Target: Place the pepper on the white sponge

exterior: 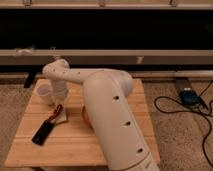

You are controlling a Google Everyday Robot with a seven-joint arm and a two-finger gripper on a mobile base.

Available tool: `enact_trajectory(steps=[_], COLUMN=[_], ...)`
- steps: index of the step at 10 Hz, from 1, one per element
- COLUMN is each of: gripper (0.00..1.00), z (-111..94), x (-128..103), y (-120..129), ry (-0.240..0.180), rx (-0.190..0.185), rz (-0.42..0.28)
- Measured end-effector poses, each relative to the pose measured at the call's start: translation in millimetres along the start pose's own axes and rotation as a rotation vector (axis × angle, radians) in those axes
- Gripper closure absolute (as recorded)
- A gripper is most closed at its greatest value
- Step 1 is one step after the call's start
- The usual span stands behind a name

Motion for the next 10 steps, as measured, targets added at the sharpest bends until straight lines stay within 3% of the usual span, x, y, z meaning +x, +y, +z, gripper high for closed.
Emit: enact_trajectory(steps=[7,10], gripper=[0.2,0.2], z=[-0.2,-11.0], x=[6.5,21.0], y=[11.8,18.0], ry=[-0.001,0.037], rx=[-0.031,-0.026], rz=[0.016,0.035])
